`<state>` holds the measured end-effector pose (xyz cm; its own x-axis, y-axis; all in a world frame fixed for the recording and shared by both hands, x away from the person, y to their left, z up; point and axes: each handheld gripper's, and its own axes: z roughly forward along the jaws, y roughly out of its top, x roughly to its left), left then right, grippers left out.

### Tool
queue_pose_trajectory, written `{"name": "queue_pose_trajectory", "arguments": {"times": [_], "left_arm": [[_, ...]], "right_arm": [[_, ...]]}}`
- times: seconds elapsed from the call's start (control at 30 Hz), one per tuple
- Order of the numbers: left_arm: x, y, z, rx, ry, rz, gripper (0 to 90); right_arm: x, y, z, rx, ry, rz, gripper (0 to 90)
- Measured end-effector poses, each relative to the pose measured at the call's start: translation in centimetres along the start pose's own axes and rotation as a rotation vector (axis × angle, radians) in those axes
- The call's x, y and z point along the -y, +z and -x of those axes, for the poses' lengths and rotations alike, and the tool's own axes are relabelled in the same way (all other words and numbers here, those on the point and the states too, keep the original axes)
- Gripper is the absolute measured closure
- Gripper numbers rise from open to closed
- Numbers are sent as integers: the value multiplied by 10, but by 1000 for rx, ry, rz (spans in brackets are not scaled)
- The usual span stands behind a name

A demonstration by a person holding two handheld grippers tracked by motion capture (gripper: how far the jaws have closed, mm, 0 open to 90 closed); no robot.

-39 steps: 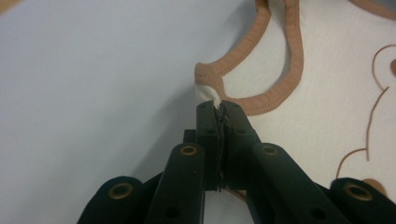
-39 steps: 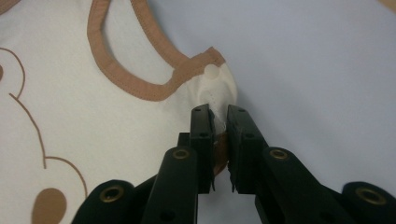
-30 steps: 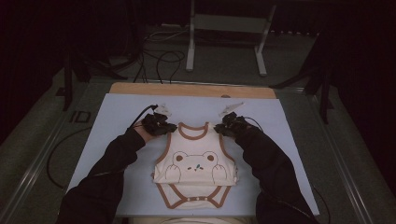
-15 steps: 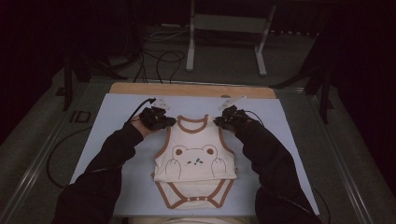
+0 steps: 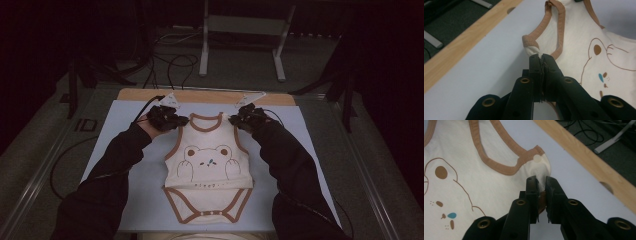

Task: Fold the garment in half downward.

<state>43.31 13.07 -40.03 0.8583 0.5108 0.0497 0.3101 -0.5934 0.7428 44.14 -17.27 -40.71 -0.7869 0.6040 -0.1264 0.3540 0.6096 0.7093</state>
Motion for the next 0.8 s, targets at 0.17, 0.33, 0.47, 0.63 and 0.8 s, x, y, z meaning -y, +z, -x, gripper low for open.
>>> {"name": "queue_pose_trajectory", "arguments": {"times": [0.17, 0.33, 0.47, 0.63, 0.8], "left_arm": [[-9, -7, -1, -9, 9, 14, 877], [-19, -17, -4, -28, 15, 37, 877], [-26, -23, -4, -35, 27, 44, 877], [-34, -33, -5, -50, 35, 67, 877], [-39, -42, -5, -59, 49, 64, 877]], "right_arm": [[-8, -6, 3, 20, -6, 15, 818], [-23, -15, 6, 43, -17, 37, 818], [-30, -20, 8, 66, -26, 55, 818], [-38, -27, 10, 92, -26, 84, 818], [-44, -34, 10, 98, -34, 96, 817]]}}
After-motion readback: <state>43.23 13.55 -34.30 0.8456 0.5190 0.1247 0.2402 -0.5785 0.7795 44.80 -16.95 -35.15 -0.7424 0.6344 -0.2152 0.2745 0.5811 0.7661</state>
